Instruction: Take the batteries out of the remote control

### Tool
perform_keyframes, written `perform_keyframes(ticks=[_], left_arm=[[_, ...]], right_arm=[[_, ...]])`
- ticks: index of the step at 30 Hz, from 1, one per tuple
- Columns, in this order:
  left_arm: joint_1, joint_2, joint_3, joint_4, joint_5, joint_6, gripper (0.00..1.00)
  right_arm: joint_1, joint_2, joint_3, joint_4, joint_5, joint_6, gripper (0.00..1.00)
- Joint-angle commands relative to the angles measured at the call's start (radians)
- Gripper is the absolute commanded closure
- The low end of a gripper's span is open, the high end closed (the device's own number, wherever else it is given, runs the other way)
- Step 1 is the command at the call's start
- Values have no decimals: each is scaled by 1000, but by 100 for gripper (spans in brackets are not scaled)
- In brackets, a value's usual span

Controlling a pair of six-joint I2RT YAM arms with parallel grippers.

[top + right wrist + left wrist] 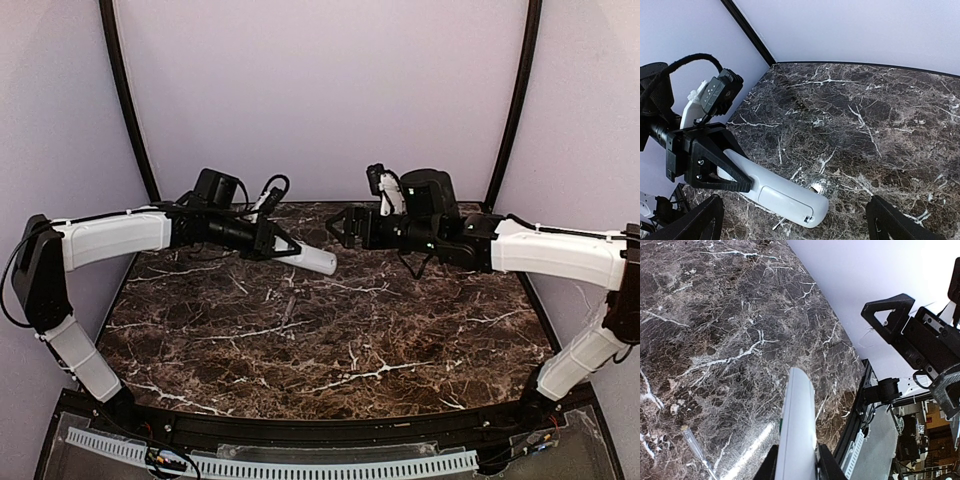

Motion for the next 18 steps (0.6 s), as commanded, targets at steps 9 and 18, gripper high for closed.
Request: perform_keyframes(ticks=[9,18], left_arm=[[38,-27,-44,138,97,-112,100],[44,-23,-56,179,110,-140,100]], right_arm=[[-8,54,24,-4,-128,101,1],[-10,56,6,17,-168,148,1]])
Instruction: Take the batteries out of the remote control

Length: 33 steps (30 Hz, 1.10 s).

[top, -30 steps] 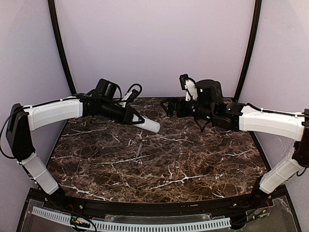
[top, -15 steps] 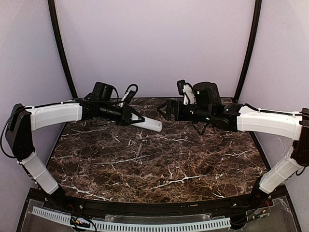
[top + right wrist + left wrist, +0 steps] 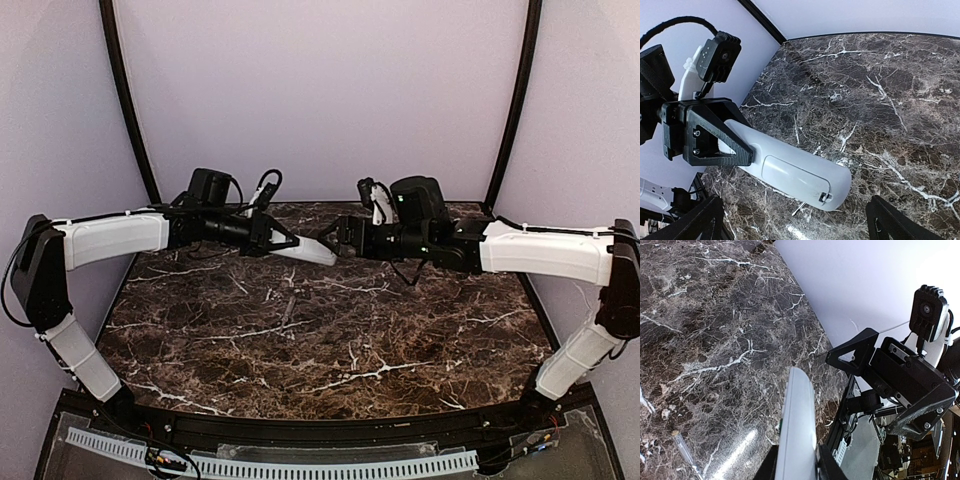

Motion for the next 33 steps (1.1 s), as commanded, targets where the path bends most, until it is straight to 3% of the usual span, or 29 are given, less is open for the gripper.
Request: perform_keyframes(ticks=[1,14,33], left_arm=[[11,-22,-23,62,33,-22,100],[21,-8,-34,100,59,-46,100],[28,-20,-40,122,70,-51,100]], right_arm=[[-7,-1,1,39,-39,47,1],[-7,31,-11,146,-109,99,1],[-6,48,-28,173,-121,109,13]])
